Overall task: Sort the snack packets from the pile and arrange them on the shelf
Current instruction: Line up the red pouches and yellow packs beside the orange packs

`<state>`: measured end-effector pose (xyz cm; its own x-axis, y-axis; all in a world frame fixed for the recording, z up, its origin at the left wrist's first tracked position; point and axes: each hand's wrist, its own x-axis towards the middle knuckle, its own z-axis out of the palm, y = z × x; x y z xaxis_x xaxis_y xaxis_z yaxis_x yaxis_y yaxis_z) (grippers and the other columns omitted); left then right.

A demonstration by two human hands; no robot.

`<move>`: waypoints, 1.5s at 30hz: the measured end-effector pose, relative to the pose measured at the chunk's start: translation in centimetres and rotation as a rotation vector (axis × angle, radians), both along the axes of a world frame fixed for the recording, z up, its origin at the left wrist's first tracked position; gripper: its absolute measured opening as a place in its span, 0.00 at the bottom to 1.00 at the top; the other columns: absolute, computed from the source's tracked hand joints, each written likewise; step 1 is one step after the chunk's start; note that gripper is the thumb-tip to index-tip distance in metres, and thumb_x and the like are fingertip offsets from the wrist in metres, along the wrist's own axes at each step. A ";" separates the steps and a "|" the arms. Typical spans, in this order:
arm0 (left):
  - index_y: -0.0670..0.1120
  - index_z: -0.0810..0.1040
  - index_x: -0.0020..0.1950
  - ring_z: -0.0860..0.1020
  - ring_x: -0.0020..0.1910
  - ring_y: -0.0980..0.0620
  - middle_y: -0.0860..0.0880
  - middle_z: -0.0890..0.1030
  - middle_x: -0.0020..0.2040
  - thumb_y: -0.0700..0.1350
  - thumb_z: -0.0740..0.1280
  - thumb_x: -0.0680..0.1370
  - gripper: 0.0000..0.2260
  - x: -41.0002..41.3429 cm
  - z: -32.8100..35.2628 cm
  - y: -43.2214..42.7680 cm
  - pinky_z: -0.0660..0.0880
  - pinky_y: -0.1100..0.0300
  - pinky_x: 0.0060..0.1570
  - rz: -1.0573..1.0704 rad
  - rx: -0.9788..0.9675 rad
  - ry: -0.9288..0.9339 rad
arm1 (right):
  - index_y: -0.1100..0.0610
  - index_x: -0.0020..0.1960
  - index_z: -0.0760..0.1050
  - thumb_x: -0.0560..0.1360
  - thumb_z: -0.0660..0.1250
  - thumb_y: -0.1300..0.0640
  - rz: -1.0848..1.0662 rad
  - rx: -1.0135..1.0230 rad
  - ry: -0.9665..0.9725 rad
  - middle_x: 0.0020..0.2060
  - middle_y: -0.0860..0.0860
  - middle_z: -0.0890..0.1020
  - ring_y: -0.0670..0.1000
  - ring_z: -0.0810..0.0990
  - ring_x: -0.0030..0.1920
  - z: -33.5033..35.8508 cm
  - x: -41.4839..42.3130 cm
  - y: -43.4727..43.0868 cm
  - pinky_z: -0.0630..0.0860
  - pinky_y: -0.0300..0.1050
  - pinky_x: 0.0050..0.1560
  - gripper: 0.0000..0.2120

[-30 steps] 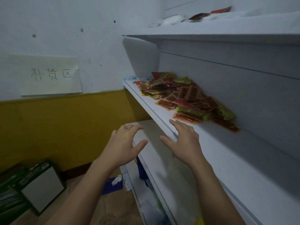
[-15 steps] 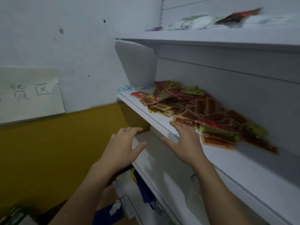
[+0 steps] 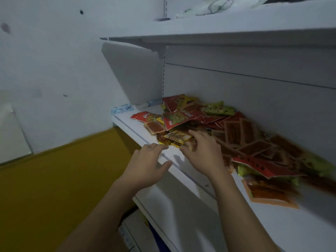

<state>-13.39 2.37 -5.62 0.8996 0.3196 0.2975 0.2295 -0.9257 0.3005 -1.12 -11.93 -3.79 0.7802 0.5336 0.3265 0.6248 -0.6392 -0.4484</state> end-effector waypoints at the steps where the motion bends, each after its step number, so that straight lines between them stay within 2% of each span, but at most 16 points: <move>1: 0.55 0.67 0.73 0.69 0.68 0.51 0.54 0.72 0.70 0.61 0.60 0.80 0.23 1.4 0.4 0.7 0.68 0.50 0.65 -0.014 0.017 0.005 | 0.47 0.75 0.65 0.75 0.67 0.42 -0.018 0.010 0.011 0.73 0.50 0.68 0.56 0.65 0.72 0.3 1.3 0.7 0.63 0.54 0.70 0.30; 4: 0.53 0.70 0.71 0.73 0.63 0.49 0.52 0.76 0.65 0.60 0.62 0.79 0.22 5.5 1.4 2.4 0.72 0.48 0.60 -0.023 0.049 -0.024 | 0.49 0.74 0.66 0.74 0.68 0.45 -0.081 0.045 0.041 0.70 0.54 0.71 0.58 0.67 0.70 1.4 5.2 2.6 0.68 0.56 0.68 0.30; 6: 0.53 0.70 0.70 0.74 0.60 0.48 0.51 0.77 0.62 0.58 0.63 0.79 0.21 8.0 1.8 3.2 0.74 0.48 0.58 -0.014 0.060 -0.053 | 0.51 0.74 0.64 0.75 0.68 0.46 -0.140 -0.008 0.045 0.70 0.55 0.69 0.59 0.66 0.71 2.0 7.7 3.8 0.68 0.57 0.68 0.30; 11: 0.51 0.69 0.70 0.72 0.63 0.46 0.49 0.75 0.65 0.57 0.62 0.79 0.21 13.3 1.7 4.9 0.70 0.47 0.63 0.020 0.095 -0.035 | 0.51 0.76 0.59 0.75 0.70 0.50 -0.291 -0.064 0.082 0.72 0.54 0.66 0.57 0.62 0.73 1.6 12.0 5.7 0.62 0.58 0.72 0.34; 16: 0.51 0.63 0.74 0.66 0.71 0.41 0.45 0.69 0.71 0.60 0.62 0.78 0.27 17.6 1.5 6.7 0.65 0.43 0.69 0.026 0.161 0.120 | 0.54 0.72 0.63 0.77 0.67 0.52 -0.374 -0.164 -0.088 0.70 0.54 0.69 0.56 0.64 0.71 -0.2 14.2 5.9 0.60 0.53 0.71 0.27; 18: 0.50 0.62 0.74 0.66 0.70 0.40 0.44 0.68 0.71 0.59 0.62 0.78 0.28 18.7 1.1 7.5 0.67 0.42 0.67 -0.001 0.138 0.134 | 0.55 0.69 0.66 0.77 0.66 0.50 -0.405 -0.205 -0.160 0.67 0.53 0.71 0.56 0.66 0.69 -0.5 14.8 5.8 0.61 0.52 0.68 0.23; 22: 0.51 0.61 0.74 0.73 0.63 0.40 0.44 0.72 0.65 0.50 0.63 0.77 0.25 20.3 1.5 8.9 0.75 0.45 0.56 -0.073 0.132 0.089 | 0.53 0.67 0.71 0.75 0.68 0.47 -0.448 -0.272 -0.222 0.65 0.54 0.72 0.58 0.66 0.68 -0.5 15.8 6.0 0.62 0.53 0.67 0.22; 26: 0.50 0.68 0.73 0.79 0.53 0.39 0.43 0.78 0.58 0.48 0.65 0.78 0.23 21.6 2.3 10.9 0.76 0.51 0.44 -0.180 0.196 -0.078 | 0.52 0.69 0.71 0.74 0.68 0.40 -0.432 -0.321 -0.209 0.67 0.56 0.71 0.59 0.65 0.69 0.2 16.4 6.2 0.63 0.55 0.69 0.28; 29: 0.45 0.81 0.59 0.80 0.38 0.39 0.42 0.82 0.42 0.38 0.74 0.69 0.19 22.8 3.0 12.7 0.77 0.52 0.32 -0.283 0.181 -0.174 | 0.52 0.71 0.70 0.73 0.68 0.37 -0.402 -0.313 -0.161 0.67 0.54 0.71 0.57 0.67 0.70 0.7 17.0 6.0 0.66 0.55 0.68 0.31; 31: 0.45 0.83 0.49 0.77 0.29 0.42 0.44 0.79 0.33 0.37 0.74 0.67 0.12 23.7 3.8 13.6 0.74 0.55 0.25 -0.329 0.203 -0.284 | 0.51 0.70 0.71 0.73 0.68 0.37 -0.367 -0.251 -0.089 0.66 0.52 0.73 0.56 0.71 0.67 1.2 17.1 5.9 0.71 0.53 0.63 0.30; 33: 0.46 0.81 0.51 0.79 0.32 0.43 0.44 0.80 0.35 0.41 0.66 0.77 0.07 23.9 5.5 13.4 0.73 0.57 0.29 -0.306 0.140 -0.358 | 0.51 0.68 0.73 0.73 0.70 0.40 -0.333 -0.221 -0.045 0.63 0.51 0.77 0.54 0.76 0.63 1.9 17.0 5.6 0.75 0.48 0.56 0.27; 35: 0.49 0.78 0.60 0.80 0.42 0.43 0.44 0.83 0.46 0.47 0.59 0.82 0.11 24.7 6.9 13.3 0.70 0.58 0.35 -0.204 0.075 -0.307 | 0.51 0.66 0.74 0.74 0.70 0.42 -0.321 -0.230 -0.012 0.60 0.50 0.80 0.53 0.78 0.60 2.8 16.8 5.7 0.74 0.45 0.52 0.24; 38: 0.50 0.75 0.66 0.80 0.49 0.43 0.44 0.83 0.53 0.50 0.60 0.82 0.14 26.0 8.0 13.4 0.74 0.56 0.39 -0.209 -0.071 -0.341 | 0.51 0.64 0.76 0.75 0.69 0.44 -0.287 -0.178 0.024 0.59 0.50 0.81 0.53 0.78 0.60 4.0 16.7 5.9 0.75 0.47 0.56 0.20; 41: 0.46 0.78 0.62 0.81 0.49 0.42 0.44 0.83 0.52 0.49 0.64 0.81 0.13 27.3 8.5 13.5 0.78 0.54 0.43 -0.267 -0.213 -0.448 | 0.52 0.63 0.78 0.77 0.69 0.48 -0.312 -0.182 -0.010 0.59 0.52 0.81 0.54 0.79 0.59 5.2 17.1 5.7 0.74 0.46 0.58 0.16; 43: 0.43 0.80 0.57 0.81 0.45 0.45 0.44 0.84 0.48 0.46 0.66 0.80 0.10 27.8 9.0 13.4 0.76 0.57 0.41 -0.310 -0.318 -0.510 | 0.52 0.58 0.81 0.76 0.69 0.49 -0.371 -0.116 -0.030 0.54 0.53 0.83 0.54 0.80 0.54 6.3 17.3 5.3 0.73 0.43 0.49 0.12; 45: 0.42 0.81 0.52 0.78 0.38 0.50 0.48 0.82 0.42 0.44 0.67 0.79 0.06 28.2 9.7 13.2 0.73 0.61 0.36 -0.358 -0.410 -0.564 | 0.51 0.49 0.80 0.76 0.69 0.48 -0.416 0.026 -0.045 0.44 0.50 0.82 0.50 0.79 0.44 7.7 17.2 4.9 0.71 0.37 0.38 0.07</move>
